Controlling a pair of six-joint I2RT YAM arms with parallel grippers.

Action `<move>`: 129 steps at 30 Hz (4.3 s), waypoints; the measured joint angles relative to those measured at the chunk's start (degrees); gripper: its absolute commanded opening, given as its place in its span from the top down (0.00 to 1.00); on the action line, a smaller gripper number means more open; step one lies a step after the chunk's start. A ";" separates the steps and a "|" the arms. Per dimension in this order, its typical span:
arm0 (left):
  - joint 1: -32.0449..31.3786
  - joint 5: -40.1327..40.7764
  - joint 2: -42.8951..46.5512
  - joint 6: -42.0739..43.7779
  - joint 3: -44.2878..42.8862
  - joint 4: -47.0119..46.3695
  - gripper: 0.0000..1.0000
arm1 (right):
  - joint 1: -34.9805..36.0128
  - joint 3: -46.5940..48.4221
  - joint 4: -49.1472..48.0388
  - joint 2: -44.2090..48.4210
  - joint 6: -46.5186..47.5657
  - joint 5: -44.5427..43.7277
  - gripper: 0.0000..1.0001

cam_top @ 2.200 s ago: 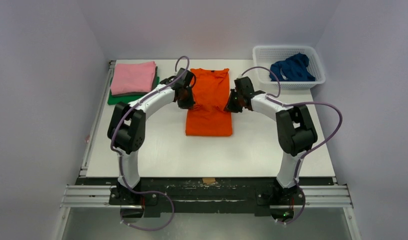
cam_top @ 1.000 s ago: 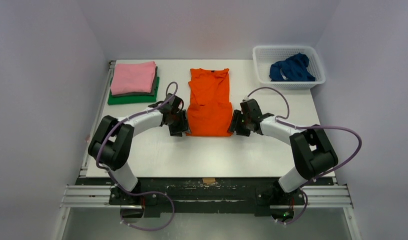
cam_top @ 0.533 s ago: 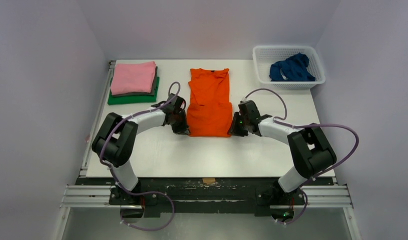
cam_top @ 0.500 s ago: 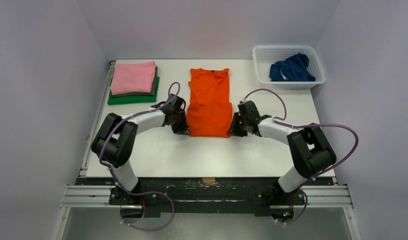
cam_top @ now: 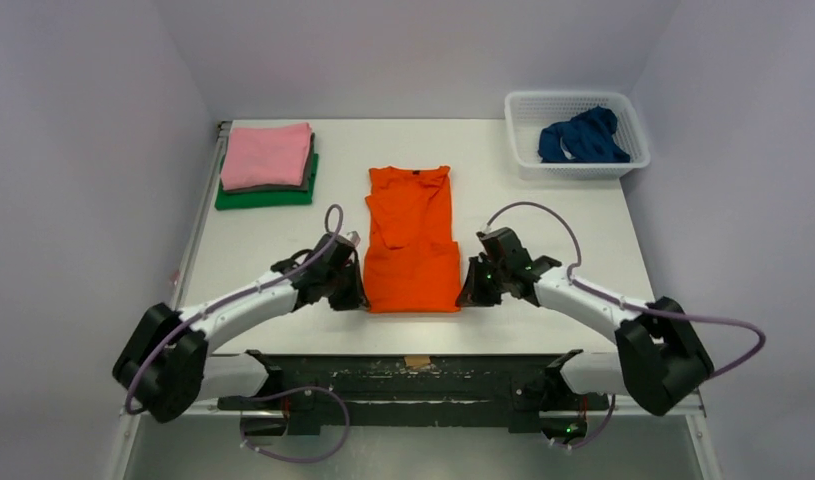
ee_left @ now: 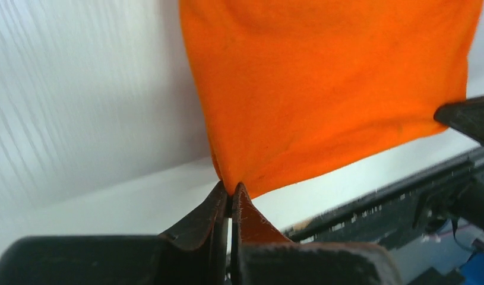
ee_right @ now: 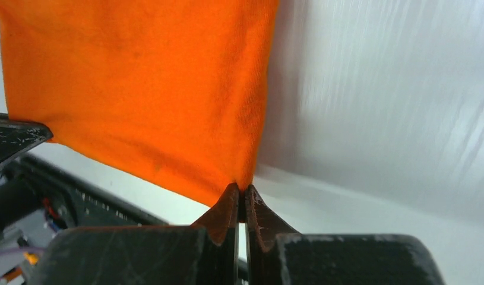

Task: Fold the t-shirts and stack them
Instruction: Grab one side of the 2/3 rectangular tshirt with both arms, then fold the long partially folded tshirt into a neat square, then smooth out wrinkles on the folded tshirt, then put the neatly folded tshirt into the corner of the board with the left arm

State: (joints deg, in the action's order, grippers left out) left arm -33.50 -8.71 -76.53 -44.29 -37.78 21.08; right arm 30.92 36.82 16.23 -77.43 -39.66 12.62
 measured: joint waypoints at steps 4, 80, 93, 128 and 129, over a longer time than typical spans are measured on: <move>-6.95 1.51 16.33 -2.71 4.24 5.77 1.00 | 0.37 -2.95 7.78 12.07 0.61 4.07 1.00; 17.25 -6.03 -36.72 11.04 -42.82 11.67 0.28 | -12.90 32.94 -19.67 -34.23 4.17 23.15 0.30; 17.25 -4.98 -42.34 10.34 -49.48 14.38 0.29 | -14.19 40.94 -21.64 -45.42 -3.45 23.43 0.32; 4.39 20.41 -48.33 10.12 -62.75 25.16 1.00 | -14.93 5.49 -0.37 29.57 2.40 -20.41 0.06; 4.46 22.40 -48.28 11.47 -63.25 25.38 1.00 | -14.93 5.11 -0.35 30.38 2.45 -22.29 0.05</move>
State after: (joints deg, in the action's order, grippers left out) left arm -29.04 13.69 -124.81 -32.82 -101.03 46.46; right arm 15.99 41.93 15.88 -47.05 -37.21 -9.67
